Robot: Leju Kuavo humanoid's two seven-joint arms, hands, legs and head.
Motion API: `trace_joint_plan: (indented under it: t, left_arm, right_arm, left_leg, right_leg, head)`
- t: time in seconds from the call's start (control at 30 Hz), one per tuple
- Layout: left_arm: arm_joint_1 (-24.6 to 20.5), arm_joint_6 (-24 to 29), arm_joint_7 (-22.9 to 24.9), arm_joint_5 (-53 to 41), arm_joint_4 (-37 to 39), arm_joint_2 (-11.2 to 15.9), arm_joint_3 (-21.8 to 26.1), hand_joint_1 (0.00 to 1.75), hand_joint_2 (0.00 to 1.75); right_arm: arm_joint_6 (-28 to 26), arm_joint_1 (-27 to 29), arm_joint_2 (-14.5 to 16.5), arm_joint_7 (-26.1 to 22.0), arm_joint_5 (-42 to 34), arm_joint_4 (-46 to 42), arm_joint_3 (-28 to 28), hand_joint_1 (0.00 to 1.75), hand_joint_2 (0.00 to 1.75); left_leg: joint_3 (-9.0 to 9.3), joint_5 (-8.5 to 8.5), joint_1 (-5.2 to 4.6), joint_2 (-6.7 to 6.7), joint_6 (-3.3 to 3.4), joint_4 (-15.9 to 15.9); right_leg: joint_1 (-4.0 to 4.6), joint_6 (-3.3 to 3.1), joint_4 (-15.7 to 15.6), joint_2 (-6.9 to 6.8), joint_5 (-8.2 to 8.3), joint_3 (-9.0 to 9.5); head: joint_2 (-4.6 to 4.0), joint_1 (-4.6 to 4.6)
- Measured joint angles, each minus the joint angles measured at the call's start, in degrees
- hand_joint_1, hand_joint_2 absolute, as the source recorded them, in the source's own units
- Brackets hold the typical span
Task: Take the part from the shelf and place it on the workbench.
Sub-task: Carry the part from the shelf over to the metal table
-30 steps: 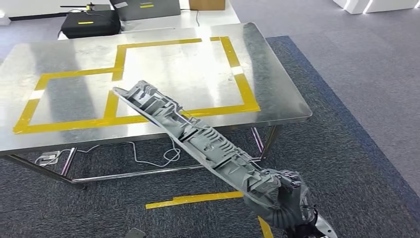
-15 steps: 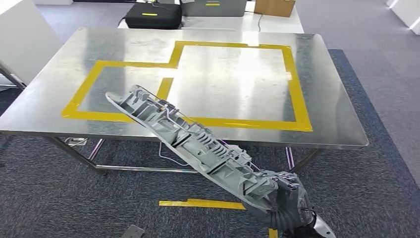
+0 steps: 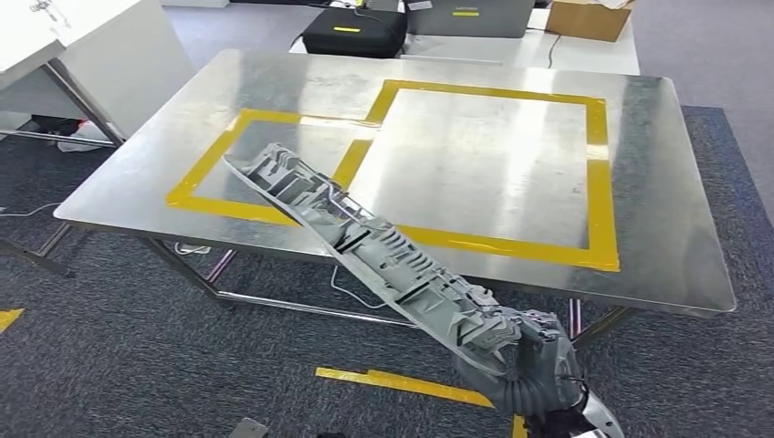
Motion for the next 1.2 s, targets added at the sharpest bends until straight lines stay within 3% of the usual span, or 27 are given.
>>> trace_joint_plan:
  t: [0.03, 0.1, 0.13, 0.23, 0.33, 0.37, 0.43, 0.47, 0.5, 0.53, 0.6, 0.67, 0.7, 0.83, 0.9, 0.97, 1.0, 1.03, 1.13, 1.2]
  left_arm:
    - [0.09, -0.03, -0.05, -0.01, 0.0, 0.02, 0.01, 0.0, 1.75]
    - [0.18, -0.06, -0.19, -0.08, 0.0, 0.08, 0.07, 0.0, 1.75]
    - [0.17, -0.06, -0.28, -0.16, 0.0, 0.12, 0.14, 0.0, 1.75]
    - [0.14, -0.08, -0.51, -0.39, 0.0, 0.18, 0.43, 0.0, 1.75]
    - [0.35, -0.09, -0.65, -0.43, 0.0, 0.14, 0.56, 0.0, 1.75]
    - [0.31, -0.09, -0.68, -0.44, 0.0, 0.11, 0.6, 0.0, 1.75]
    - [0.17, -0.1, -0.7, -0.45, 0.0, 0.08, 0.68, 0.0, 1.75]
    - [0.15, -0.1, -0.7, -0.46, 0.0, 0.07, 0.73, 0.0, 1.75]
    - [0.17, -0.1, -0.71, -0.48, 0.0, 0.05, 0.77, 0.0, 1.75]
    - [0.2, -0.1, -0.72, -0.49, 0.0, 0.03, 0.79, 0.0, 1.75]
    - [0.24, -0.1, -0.74, -0.53, 0.0, -0.02, 0.84, 0.0, 1.75]
    - [0.29, -0.1, -0.78, -0.56, 0.0, -0.03, 0.9, 0.0, 1.75]
    - [0.35, -0.09, -0.8, -0.57, 0.0, -0.02, 0.93, 0.0, 1.75]
    - [0.38, -0.05, -0.82, -0.59, 0.0, 0.03, 0.97, 0.0, 1.75]
    - [0.25, -0.03, -0.84, -0.6, 0.0, 0.03, 0.99, 0.0, 1.75]
    - [0.33, -0.02, -0.84, -0.63, 0.0, 0.02, 1.05, 0.0, 1.75]
    - [0.42, -0.02, -0.84, -0.65, 0.0, 0.02, 1.09, 0.0, 1.75]
    - [0.5, -0.01, -0.84, -0.67, 0.0, 0.01, 1.13, 0.0, 1.75]
    - [0.54, 0.02, -0.84, -0.69, 0.0, 0.04, 1.31, 0.0, 1.75]
    - [0.53, 0.04, -0.87, -0.77, 0.0, 0.07, 1.4, 0.0, 1.75]
  right_arm:
    - [-0.04, 0.01, 0.02, 0.31, 0.08, 0.01, -0.18, 1.75, 1.75]
    - [0.16, 0.01, 0.13, 0.91, -0.33, 0.04, -0.55, 1.75, 1.75]
    - [0.36, -0.03, 0.21, 1.15, -0.8, 0.09, -0.75, 1.75, 1.75]
    - [0.83, -0.09, 0.54, 1.55, -1.89, 0.3, -1.43, 1.75, 1.75]
    - [1.0, -0.09, 0.67, 1.65, -2.04, 0.37, -1.96, 1.75, 1.75]
    - [1.02, -0.11, 0.67, 1.63, -2.07, 0.39, -2.07, 1.75, 1.75]
    - [1.02, -0.1, 0.67, 1.62, -2.16, 0.52, -2.22, 1.75, 1.75]
    - [1.04, -0.02, 0.67, 1.62, -2.26, 0.64, -2.3, 1.75, 1.75]
    - [1.13, 0.07, 0.67, 1.66, -2.45, 0.78, -2.43, 1.75, 1.75]
    - [1.23, 0.15, 0.67, 1.72, -2.69, 0.9, -2.59, 1.75, 1.75]
    - [1.43, 0.14, 0.7, 1.8, -3.18, 1.02, -2.96, 1.75, 1.75]
    - [1.45, -0.04, 0.83, 1.89, -3.4, 1.07, -3.21, 1.75, 1.75]
    - [1.45, -0.08, 0.92, 1.92, -3.45, 1.1, -3.33, 1.75, 1.75]
    - [1.43, -0.02, 1.17, 2.02, -3.52, 1.19, -3.91, 1.75, 1.75]
    - [1.42, -0.07, 1.49, 2.02, -3.52, 1.21, -4.18, 1.75, 1.75]
    - [1.41, -0.04, 1.83, 2.02, -3.52, 1.25, -4.42, 1.75, 1.75]
    - [1.41, 0.03, 1.93, 2.02, -3.55, 1.27, -4.54, 1.75, 1.75]
    - [1.42, 0.1, 2.01, 2.03, -3.59, 1.27, -4.63, 1.75, 1.75]
    - [1.5, 0.12, 2.35, 2.03, -3.83, 1.27, -4.89, 1.75, 1.75]
    - [1.67, 0.04, 2.61, 1.99, -4.02, 1.26, -5.04, 1.75, 1.75]
  left_leg:
    - [0.58, 1.68, 0.07, 0.04, 0.07, -1.65]
    - [3.68, 5.66, -0.05, 0.15, 0.6, -8.43]
    - [5.15, 6.69, -0.24, 0.22, 0.93, -11.48]
    - [6.5, 6.37, -0.68, 0.29, 1.56, -14.64]
    - [7.54, 6.52, -0.24, 0.18, 2.25, -16.19]
    - [7.92, 6.56, -0.09, 0.18, 2.52, -16.6]
    - [8.17, 6.34, -0.16, 0.18, 2.96, -16.69]
    - [8.27, 6.19, -0.19, 0.22, 3.05, -16.65]
    - [8.42, 6.0, -0.21, 0.28, 3.08, -16.61]
    - [8.62, 5.77, -0.21, 0.34, 3.02, -16.54]
    - [9.18, 5.16, -0.18, 0.57, 2.68, -16.29]
    - [9.5, 4.53, -0.45, 0.99, 2.08, -15.87]
    - [9.56, 4.36, -0.61, 1.31, 1.83, -15.77]
    - [9.4, 3.12, -0.57, 2.32, 0.83, -14.61]
    - [7.06, 0.31, -0.35, 1.65, 0.24, -9.32]
    - [3.43, -2.24, -0.21, 1.27, -0.01, -2.15]
    - [2.32, -2.25, -0.18, 1.21, 0.0, -0.35]
    - [2.13, -1.13, -0.15, 1.11, 0.08, -0.6]
    - [5.75, 4.9, -0.01, -0.95, 0.7, -9.93]
    - [7.66, 5.73, -0.02, -2.52, 1.08, -14.24]
  right_leg:
    - [0.0, 0.1, 0.0, -0.19, -0.21, 0.28]
    - [0.03, 0.43, -0.02, -0.45, -0.7, 0.84]
    - [0.09, 0.69, 0.0, -0.53, -0.93, 1.03]
    - [0.19, 1.61, -0.27, -0.81, -1.11, 1.1]
    - [0.13, 2.47, 0.78, -0.59, -2.27, 0.59]
    - [0.11, 2.63, 3.12, -0.32, -3.45, -0.65]
    - [0.11, 2.89, 10.56, 0.13, -6.17, -4.9]
    - [0.1, 3.04, 13.52, 0.21, -6.71, -6.93]
    - [0.08, 3.17, 14.76, 0.23, -6.18, -8.18]
    - [0.04, 3.26, 13.64, 0.17, -4.45, -8.24]
    - [0.03, 3.23, 6.91, -0.85, 0.15, -5.77]
    - [0.26, 2.69, 1.46, -2.09, 2.1, -3.29]
    - [0.42, 2.33, 0.69, -2.29, 1.9, -2.89]
    - [0.28, 1.03, 0.31, -0.57, 2.05, -2.73]
    - [0.09, 0.63, 0.2, 0.11, 1.98, -2.42]
    - [0.08, 0.35, 0.2, 0.95, 1.78, -2.15]
    - [0.09, 0.28, 0.21, 1.48, 1.67, -1.97]
    - [0.09, 0.27, 0.21, 2.06, 1.56, -1.76]
    - [0.09, 0.61, 0.2, 3.81, 1.19, -1.11]
    - [-0.03, 1.18, 0.2, 4.83, 1.1, -1.23]
  head:
    - [0.0, -0.02]
    - [0.0, 0.01]
    - [0.0, 0.01]
    - [0.0, 0.04]
    - [0.0, 0.2]
    - [0.0, 0.28]
    - [0.0, 0.35]
    - [0.0, 0.34]
    - [0.0, 0.35]
    - [0.0, 0.34]
    - [0.0, 0.37]
    - [0.0, 0.39]
    - [0.0, 0.37]
    - [0.0, 0.31]
    - [0.0, 0.15]
    - [0.0, 0.08]
    - [0.0, 0.07]
    - [0.0, 0.07]
    - [0.0, 0.11]
    - [0.0, 0.14]
